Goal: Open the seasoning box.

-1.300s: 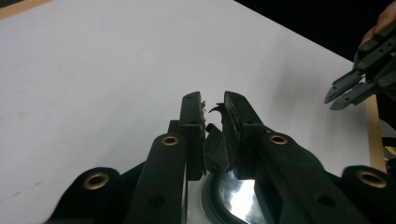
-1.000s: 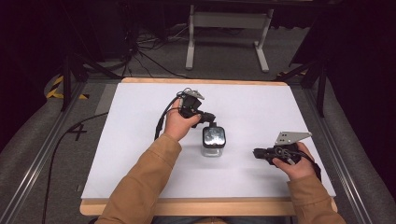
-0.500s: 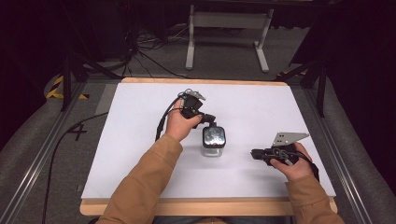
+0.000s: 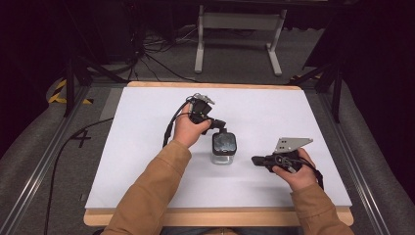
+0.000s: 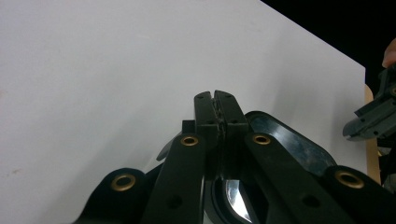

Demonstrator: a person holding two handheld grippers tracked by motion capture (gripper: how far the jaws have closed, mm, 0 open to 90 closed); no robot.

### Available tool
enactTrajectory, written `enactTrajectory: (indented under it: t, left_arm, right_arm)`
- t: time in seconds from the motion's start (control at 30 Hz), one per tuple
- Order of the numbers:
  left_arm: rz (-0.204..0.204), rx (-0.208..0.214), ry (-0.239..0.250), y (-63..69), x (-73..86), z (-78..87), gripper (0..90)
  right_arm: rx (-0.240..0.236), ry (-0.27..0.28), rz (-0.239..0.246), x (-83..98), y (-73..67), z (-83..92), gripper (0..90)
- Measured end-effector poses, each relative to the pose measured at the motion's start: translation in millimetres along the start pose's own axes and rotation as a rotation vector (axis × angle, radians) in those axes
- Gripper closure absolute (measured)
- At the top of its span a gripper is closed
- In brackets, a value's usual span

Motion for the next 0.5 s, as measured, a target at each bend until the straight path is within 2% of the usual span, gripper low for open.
enactTrajectory:
  t: [0.27, 0.5]
  left_arm:
    - [0.015, 0.002, 0.002, -1.5, -0.2, -0.6, 89.2]
    - [0.029, -0.009, 0.001, -1.3, -0.2, -1.2, 89.3]
  right_arm:
    - [-0.043, 0.015, 0.03, -17.3, -10.3, -22.3, 90.0]
    - [-0.025, 0.048, 0.021, -23.1, -8.7, -34.2, 90.0]
Point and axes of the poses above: each handheld gripper's, and its own axes: z roughly backward along the jaws, x roughly out of its underside, y roughly to its right, the point moved 4 cm from there along -z, roughly forward along the jaws, and after that the axes turned 1 degree about -y, right-handed, at the moved point
